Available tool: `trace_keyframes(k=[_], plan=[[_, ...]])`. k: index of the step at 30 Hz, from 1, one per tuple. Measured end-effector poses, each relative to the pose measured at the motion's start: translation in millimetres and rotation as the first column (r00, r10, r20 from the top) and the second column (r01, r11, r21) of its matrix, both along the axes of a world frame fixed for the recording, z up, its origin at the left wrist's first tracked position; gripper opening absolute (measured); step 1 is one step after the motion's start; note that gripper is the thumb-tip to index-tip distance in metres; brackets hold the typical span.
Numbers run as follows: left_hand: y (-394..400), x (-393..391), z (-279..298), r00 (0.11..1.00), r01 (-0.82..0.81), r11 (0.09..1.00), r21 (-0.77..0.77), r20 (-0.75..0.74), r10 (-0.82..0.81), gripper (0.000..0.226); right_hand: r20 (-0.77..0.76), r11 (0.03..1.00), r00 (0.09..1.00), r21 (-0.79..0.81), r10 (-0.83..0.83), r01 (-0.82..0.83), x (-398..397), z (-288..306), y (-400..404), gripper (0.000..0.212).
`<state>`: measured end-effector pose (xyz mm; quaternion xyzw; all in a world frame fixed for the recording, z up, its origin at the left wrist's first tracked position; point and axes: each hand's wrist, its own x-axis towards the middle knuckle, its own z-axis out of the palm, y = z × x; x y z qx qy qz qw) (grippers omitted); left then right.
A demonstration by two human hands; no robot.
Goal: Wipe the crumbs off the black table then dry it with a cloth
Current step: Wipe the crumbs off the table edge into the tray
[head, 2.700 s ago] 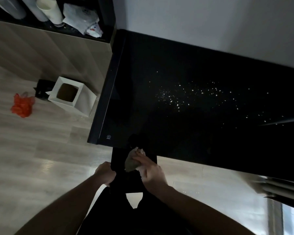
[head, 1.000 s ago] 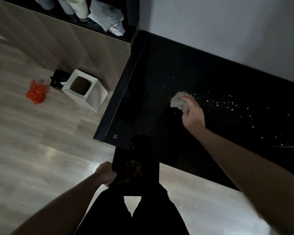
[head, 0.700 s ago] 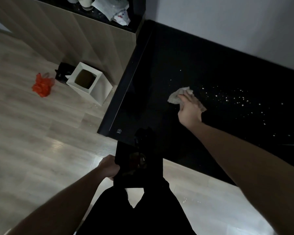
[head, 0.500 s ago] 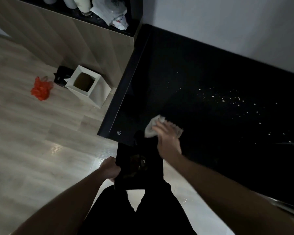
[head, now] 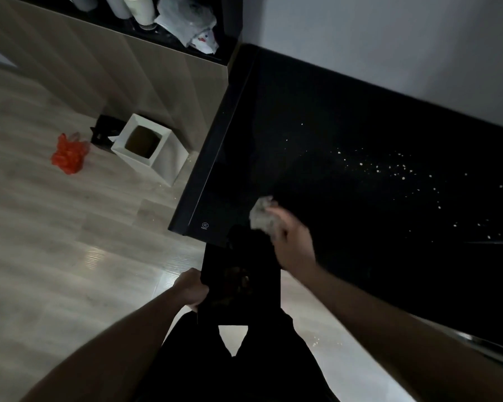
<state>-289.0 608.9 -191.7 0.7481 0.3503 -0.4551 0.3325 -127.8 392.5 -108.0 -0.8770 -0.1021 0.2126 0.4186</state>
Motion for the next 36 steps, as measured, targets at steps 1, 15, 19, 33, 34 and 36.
trace_keyframes(k=[1, 15, 19, 33, 34, 36], plan=[[0, 2, 4, 1.0, -0.012, 1.0, 0.001, 0.007, 0.012, 0.054, 0.038, 1.0, 0.999, -0.017, -0.018, 0.019, 21, -1, -1, 0.048], [5, 6, 6, 0.993, -0.118, 0.992, 0.035, 0.035, 0.117, 0.037, 0.173, 0.928, 0.984, -0.37, 0.031, 0.036, 252, -30, 35, 0.05], [9, 4, 0, 0.987, -0.158, 0.986, 0.043, 0.028, 0.157, 0.041, 0.127, 0.847, 0.979, -0.527, 0.162, -0.072, 264, -51, 45, 0.054], [4, 6, 17, 0.996, -0.087, 0.996, 0.032, 0.012, 0.086, 0.03, 0.104, 0.931, 0.927, -0.101, 0.36, -0.35, -38, -48, 14, 0.049], [5, 7, 17, 0.997, -0.08, 0.996, 0.036, 0.017, 0.08, 0.03, 0.061, 0.932, 0.931, -0.063, 0.36, -0.356, -55, -43, 12, 0.049], [7, 7, 17, 0.998, -0.063, 0.997, 0.04, 0.021, 0.062, 0.032, -0.019, 0.937, 0.937, -0.004, 0.35, -0.35, -70, -35, 6, 0.048]])
